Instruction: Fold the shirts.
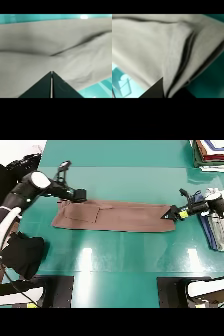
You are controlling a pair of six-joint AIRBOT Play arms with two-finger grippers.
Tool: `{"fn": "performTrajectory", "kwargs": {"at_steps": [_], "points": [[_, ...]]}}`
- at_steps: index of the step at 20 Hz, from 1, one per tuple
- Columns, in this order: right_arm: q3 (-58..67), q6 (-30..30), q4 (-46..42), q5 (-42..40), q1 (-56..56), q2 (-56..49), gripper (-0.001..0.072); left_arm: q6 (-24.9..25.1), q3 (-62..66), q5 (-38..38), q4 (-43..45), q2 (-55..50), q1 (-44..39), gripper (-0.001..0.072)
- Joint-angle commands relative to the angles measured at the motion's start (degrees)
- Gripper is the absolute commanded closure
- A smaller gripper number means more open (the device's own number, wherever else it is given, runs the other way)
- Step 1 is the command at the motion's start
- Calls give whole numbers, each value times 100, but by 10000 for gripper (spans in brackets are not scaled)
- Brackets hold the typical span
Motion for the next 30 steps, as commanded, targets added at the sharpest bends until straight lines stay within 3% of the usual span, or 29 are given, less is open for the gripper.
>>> {"fn": "performTrajectory", "kwargs": {"at_steps": [1,8,13,18,22,30], "points": [[501,452,151,474,98,568,697,74,608,133,-20,-669,-750,687],[2780,1784,153,822,887,1054,698,63,2413,-46,-299,-2583,-1709,687],[4011,2153,146,1121,1574,688,698,57,2671,361,-966,-3014,-1746,687],[5171,2229,146,1272,2256,-13,698,66,2671,597,-984,-3097,-1746,687],[5007,2188,155,994,2577,-94,697,72,2697,105,-643,-3038,-1613,687],[4837,1814,155,667,2822,-133,697,85,2732,-1021,271,-1814,-20,687]]}}
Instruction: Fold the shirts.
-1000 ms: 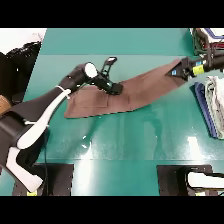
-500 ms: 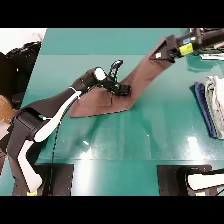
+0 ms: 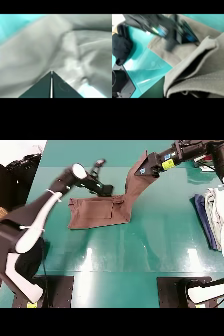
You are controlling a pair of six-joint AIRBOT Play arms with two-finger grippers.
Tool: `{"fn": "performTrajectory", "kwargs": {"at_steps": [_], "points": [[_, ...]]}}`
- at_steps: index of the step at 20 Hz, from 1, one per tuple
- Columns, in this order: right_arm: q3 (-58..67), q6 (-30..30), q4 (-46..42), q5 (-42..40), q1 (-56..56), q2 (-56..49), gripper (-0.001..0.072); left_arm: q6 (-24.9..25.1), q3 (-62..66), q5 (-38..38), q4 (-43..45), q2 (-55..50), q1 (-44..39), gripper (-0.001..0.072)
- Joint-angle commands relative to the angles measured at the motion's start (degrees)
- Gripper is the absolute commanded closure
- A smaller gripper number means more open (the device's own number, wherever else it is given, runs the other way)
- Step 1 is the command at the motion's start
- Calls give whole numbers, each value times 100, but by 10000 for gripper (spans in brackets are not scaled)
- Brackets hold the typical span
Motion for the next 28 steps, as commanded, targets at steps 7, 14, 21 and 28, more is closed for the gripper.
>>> {"fn": "performTrajectory", "kwargs": {"at_steps": [7,14,21,28], "points": [[243,-1104,1080,-1239,1674,-1204,668,66,9,-601,723,1757,2264,686],[149,-1661,975,-2769,2535,-1937,53,188,9,-977,728,2149,2656,686],[-1469,-605,-1049,-1410,619,-564,65,188,7,-1211,704,2149,2656,686],[-3407,-310,-66,-1690,-382,-643,65,192,-15,-1172,664,2149,2638,686]]}}
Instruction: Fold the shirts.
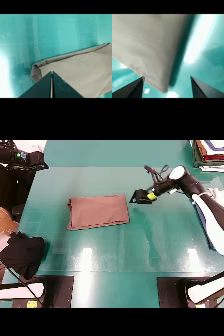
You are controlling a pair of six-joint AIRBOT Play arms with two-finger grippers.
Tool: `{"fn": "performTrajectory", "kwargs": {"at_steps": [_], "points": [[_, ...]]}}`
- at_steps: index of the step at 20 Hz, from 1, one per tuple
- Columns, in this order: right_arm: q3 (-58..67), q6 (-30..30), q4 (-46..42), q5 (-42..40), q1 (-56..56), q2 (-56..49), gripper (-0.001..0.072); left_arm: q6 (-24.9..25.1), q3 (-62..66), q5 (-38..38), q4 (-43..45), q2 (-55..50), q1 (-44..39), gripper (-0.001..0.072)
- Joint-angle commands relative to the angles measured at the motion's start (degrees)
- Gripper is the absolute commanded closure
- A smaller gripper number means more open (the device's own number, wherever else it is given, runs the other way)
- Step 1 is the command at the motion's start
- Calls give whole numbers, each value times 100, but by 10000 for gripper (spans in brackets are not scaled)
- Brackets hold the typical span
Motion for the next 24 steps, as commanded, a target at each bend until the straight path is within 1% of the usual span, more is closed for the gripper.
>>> {"fn": "performTrajectory", "kwargs": {"at_steps": [1,3,6,7,10,11,12,13,14,15,17,18,21,24], "points": [[-815,44,837,-120,-256,-227,66,2,-35,22,-17,4,0,686],[-876,-199,1440,-188,-114,-564,86,2,-35,13,-17,-9,0,687],[-778,-468,2315,-560,208,-942,97,2,-35,2,-15,-7,0,686],[-599,-487,2422,-581,363,-1091,121,2,-35,2,-17,-7,0,686],[136,-485,2411,-546,782,-1467,150,2,-35,0,-17,-7,0,686],[356,-487,2398,-588,898,-1556,252,2,-35,-2,-17,-7,0,686],[555,-494,2358,-671,992,-1624,380,2,-35,-17,-17,-7,0,686],[691,-533,2343,-787,1056,-1644,488,2,-35,-63,-17,-7,0,686],[798,-678,2343,-931,1093,-1635,652,2,-35,-127,-17,-7,0,686],[931,-793,2341,-968,1088,-1635,696,2,-35,-181,-20,-7,0,686],[1215,-793,2319,-951,946,-1591,696,2,-35,-234,-2,-7,-103,688],[1303,-756,2166,-953,802,-1464,697,2,-35,-249,7,-7,-225,687],[1357,-302,1023,-811,96,-791,697,7,-35,-205,7,-7,-787,687],[1357,-116,-26,-306,-1067,24,697,9,-35,-17,7,-7,-1429,686]]}}
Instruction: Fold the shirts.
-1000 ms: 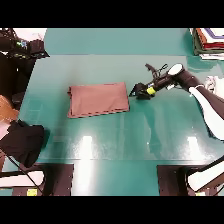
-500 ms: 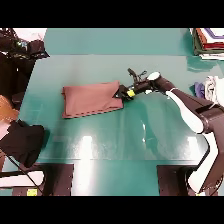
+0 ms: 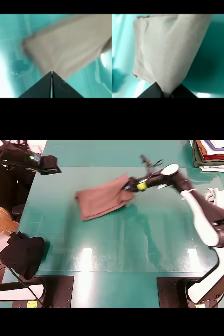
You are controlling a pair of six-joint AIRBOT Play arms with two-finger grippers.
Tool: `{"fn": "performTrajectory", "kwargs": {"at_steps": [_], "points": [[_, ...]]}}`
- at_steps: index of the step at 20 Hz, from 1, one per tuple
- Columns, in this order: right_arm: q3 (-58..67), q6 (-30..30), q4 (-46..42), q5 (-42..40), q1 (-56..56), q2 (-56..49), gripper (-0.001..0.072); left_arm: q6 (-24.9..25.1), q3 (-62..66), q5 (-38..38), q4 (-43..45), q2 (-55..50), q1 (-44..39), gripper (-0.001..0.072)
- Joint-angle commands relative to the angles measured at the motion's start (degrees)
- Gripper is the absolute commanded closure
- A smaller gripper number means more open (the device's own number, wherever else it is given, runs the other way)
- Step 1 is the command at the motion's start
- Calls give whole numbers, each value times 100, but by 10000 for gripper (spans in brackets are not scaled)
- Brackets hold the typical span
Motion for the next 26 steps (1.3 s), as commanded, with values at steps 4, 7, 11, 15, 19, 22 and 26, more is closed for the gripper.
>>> {"fn": "performTrajectory", "kwargs": {"at_steps": [4,7,11,15,19,22,26], "points": [[61,439,-1661,516,-2708,1449,697,-4,0,623,7,-4,-1152,686],[61,439,-1652,487,-3985,1683,697,-4,0,901,7,-7,-1526,686],[63,393,-1478,354,-5084,1600,697,-4,0,1071,9,-7,-1869,686],[63,140,-708,9,-5399,1384,697,-72,0,1060,4,-7,-1950,686],[402,-105,-114,-162,-5403,1397,697,-68,0,1056,4,-7,-1950,686],[1287,-114,-157,179,-5412,1397,697,-63,0,1049,7,-11,-1950,686],[1694,-50,-188,605,-5639,1604,698,-48,0,1038,7,-17,-1950,686]]}}
